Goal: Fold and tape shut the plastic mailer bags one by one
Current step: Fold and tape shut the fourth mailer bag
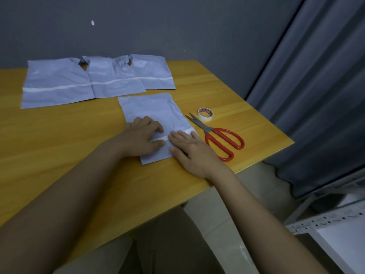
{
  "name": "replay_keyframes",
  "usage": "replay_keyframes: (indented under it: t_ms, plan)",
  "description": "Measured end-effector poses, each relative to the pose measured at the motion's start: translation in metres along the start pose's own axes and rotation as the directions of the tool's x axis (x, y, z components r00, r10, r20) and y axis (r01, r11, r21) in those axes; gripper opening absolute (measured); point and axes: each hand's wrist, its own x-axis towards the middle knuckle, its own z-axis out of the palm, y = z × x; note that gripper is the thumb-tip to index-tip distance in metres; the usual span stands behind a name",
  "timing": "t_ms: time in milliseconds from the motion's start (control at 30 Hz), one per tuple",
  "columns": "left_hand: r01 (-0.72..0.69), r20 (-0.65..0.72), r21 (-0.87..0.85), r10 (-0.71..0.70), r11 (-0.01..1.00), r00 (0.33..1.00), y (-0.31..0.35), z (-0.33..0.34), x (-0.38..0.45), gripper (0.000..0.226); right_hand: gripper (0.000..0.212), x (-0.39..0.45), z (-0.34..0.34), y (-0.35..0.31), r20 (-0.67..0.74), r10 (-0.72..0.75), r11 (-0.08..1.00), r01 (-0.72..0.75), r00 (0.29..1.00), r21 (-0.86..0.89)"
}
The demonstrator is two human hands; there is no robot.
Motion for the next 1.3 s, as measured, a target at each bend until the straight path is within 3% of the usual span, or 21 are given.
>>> replay_keyframes:
  t_ms: [67, 233, 367, 467, 733, 900, 1000, 1067, 1133, 1200, 1300]
  plan:
    - [-0.026, -0.026, 0.03, 0.027, 0.999, 0.999, 0.004, 0.003, 0.004, 0.044, 0.047, -0.002, -0.001, 0.004, -0.017, 0.006, 1.0, -0.006, 1.0, -0.002]
    - [-0.124, -0.076, 0.105, 0.133, 0.987, 0.988, 0.0, 0.018, 0.006, 0.083, 0.044, -0.003, -0.003, 0.008, -0.015, 0.022, 0.999, -0.021, 1.0, 0.033]
    - [-0.109, 0.013, 0.213, 0.108, 0.971, 0.994, 0.002, 0.023, 0.009, 0.097, 0.044, -0.003, -0.005, 0.006, -0.004, 0.067, 0.997, -0.067, 0.998, -0.037]
    - [-0.099, 0.073, 0.22, 0.084, 0.97, 0.994, 0.003, 0.021, 0.009, 0.099, 0.047, 0.001, -0.01, 0.008, 0.014, 0.14, 0.977, -0.136, 0.99, -0.163]
    - [-0.073, 0.042, 0.225, 0.065, 0.972, 0.997, 0.005, 0.024, 0.01, 0.099, 0.05, 0.006, -0.014, 0.008, 0.001, 0.306, 0.912, -0.293, 0.952, -0.285]
    - [-0.07, 0.082, 0.229, 0.052, 0.971, 0.995, 0.006, 0.022, 0.01, 0.077, 0.053, 0.01, -0.025, 0.013, 0.028, 0.377, 0.857, -0.337, 0.926, -0.39]
    - [-0.066, 0.111, 0.24, 0.04, 0.969, 0.993, 0.008, 0.02, 0.011, 0.063, 0.053, 0.01, -0.026, 0.013, 0.057, 0.403, 0.867, -0.361, 0.914, -0.342]
    - [-0.066, 0.111, 0.24, 0.04, 0.969, 0.993, 0.009, 0.02, 0.01, 0.063, 0.054, 0.007, -0.025, 0.013, -0.016, 0.373, 0.882, -0.36, 0.928, -0.304]
    - [-0.063, 0.095, 0.239, 0.041, 0.969, 0.995, 0.007, 0.021, 0.01, 0.063, 0.052, 0.003, -0.023, 0.009, -0.106, 0.224, 0.92, -0.246, 0.969, -0.304]
    - [-0.064, 0.083, 0.247, 0.045, 0.967, 0.996, 0.007, 0.023, 0.009, 0.065, 0.049, 0.002, -0.019, 0.002, -0.051, 0.087, 0.971, -0.096, 0.995, -0.217]
    - [-0.061, 0.077, 0.258, 0.043, 0.964, 0.996, 0.008, 0.023, 0.008, 0.076, 0.048, 0.003, -0.015, -0.002, 0.082, 0.078, 0.992, -0.069, 0.994, -0.108]
